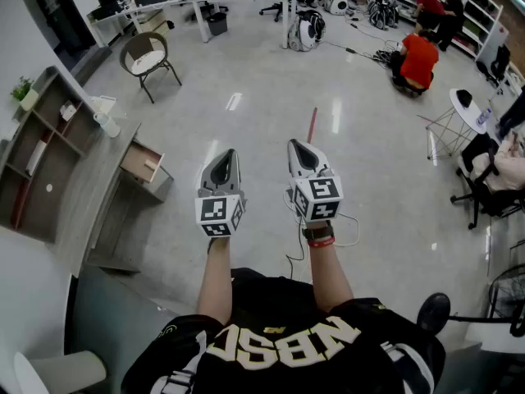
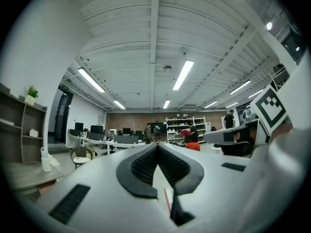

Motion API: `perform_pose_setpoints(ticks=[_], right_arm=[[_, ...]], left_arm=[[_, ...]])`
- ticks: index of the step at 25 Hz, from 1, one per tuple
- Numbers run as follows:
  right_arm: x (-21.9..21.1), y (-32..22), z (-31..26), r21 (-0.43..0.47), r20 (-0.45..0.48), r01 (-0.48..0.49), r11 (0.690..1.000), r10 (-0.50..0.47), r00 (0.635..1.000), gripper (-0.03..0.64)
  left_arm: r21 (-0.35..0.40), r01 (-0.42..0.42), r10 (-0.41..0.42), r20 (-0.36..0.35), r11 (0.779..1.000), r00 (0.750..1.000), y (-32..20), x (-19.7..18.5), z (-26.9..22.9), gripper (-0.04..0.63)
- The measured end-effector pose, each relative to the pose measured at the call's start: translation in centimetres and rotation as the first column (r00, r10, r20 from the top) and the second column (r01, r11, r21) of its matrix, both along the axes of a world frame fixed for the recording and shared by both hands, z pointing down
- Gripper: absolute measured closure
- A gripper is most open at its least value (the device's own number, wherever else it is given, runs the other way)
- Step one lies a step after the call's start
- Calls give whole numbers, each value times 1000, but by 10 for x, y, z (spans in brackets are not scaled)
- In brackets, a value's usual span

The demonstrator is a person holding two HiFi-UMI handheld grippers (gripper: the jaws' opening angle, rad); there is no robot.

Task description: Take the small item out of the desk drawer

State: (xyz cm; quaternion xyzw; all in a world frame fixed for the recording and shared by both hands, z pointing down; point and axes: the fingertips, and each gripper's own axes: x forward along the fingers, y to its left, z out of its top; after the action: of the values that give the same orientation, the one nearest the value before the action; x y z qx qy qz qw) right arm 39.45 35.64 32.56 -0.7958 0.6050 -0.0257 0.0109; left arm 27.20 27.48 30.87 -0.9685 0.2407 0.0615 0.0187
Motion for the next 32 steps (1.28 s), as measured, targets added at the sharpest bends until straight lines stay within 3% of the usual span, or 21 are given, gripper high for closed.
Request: perform_pose_setpoints(ticks=[6, 15, 21, 27, 32], right_arm=[[-38, -78, 16, -25, 24, 79, 997, -78, 997, 609], [-113, -249, -6, -18, 18, 237, 971, -237, 971, 609], [-194, -347, 4, -56, 28, 381, 923, -380, 925, 609], [-265, -423, 23, -89, 51, 491, 866, -489, 871, 609], [-318, -471, 35, -96, 69, 558, 824, -554, 830, 609]], left_arm=[[-34, 44, -43, 8, 998, 999, -73, -33, 15, 581], [-28, 152, -153, -22, 988, 988, -226, -102, -4, 581], [-52, 265, -266, -11, 963, 964, -311, -176, 7, 580], [-65, 382, -383, 4, 922, 924, -373, -254, 23, 580], [-85, 418, -412, 75, 905, 908, -403, -304, 43, 580]])
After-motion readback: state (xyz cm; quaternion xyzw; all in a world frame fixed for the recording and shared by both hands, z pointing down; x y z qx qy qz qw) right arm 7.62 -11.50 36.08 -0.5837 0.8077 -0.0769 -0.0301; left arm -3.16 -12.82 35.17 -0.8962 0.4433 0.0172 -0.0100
